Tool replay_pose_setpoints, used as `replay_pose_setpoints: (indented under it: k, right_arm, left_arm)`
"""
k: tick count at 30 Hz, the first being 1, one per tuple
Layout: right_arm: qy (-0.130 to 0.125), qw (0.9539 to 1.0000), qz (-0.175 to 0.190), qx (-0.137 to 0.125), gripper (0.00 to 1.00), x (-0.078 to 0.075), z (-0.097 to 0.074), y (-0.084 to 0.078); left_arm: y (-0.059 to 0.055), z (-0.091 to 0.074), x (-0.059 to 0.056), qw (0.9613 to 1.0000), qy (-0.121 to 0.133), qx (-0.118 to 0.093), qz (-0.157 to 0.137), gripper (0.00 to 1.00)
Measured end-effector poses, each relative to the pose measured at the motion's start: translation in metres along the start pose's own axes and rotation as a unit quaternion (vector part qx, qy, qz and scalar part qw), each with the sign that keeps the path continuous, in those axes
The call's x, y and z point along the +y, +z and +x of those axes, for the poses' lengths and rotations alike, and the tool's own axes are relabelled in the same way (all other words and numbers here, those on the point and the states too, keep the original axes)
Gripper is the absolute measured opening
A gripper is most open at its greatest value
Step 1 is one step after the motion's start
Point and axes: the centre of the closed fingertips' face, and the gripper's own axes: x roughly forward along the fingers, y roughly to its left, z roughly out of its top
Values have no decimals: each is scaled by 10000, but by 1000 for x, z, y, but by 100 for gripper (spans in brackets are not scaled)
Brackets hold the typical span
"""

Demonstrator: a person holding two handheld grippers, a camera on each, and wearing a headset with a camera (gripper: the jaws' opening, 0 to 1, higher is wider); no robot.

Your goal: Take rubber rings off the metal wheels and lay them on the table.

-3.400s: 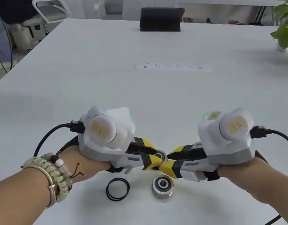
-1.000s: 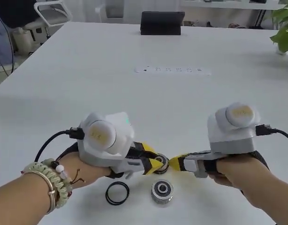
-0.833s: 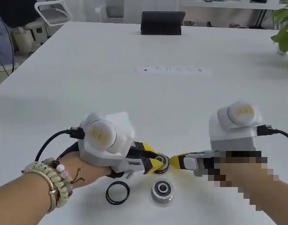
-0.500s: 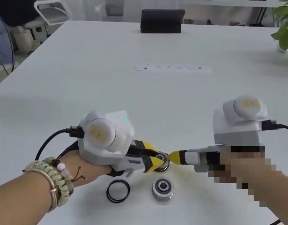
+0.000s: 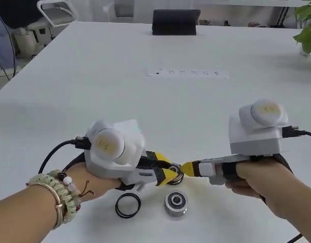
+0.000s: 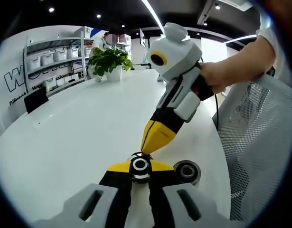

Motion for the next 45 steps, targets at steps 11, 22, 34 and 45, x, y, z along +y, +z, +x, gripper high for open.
replay_pose_setpoints:
  k: [11, 22, 34, 45]
  right_arm:
    - [56, 10000, -65, 0, 0, 3, 0, 2]
    - [199, 9997, -135, -28, 0, 11, 1, 6]
    - [208, 9996, -184, -108, 0, 11, 2, 6]
    - [88, 9999, -68, -48, 0, 6, 3, 2]
  left_arm:
    - [1, 0, 0, 10000, -5, -15, 0, 7]
    - [1, 0, 1, 10000, 4, -20, -6, 7]
    - [1, 1, 1, 10000, 39, -51, -54, 7]
    - [1, 2, 1, 9998, 35, 176, -132, 8]
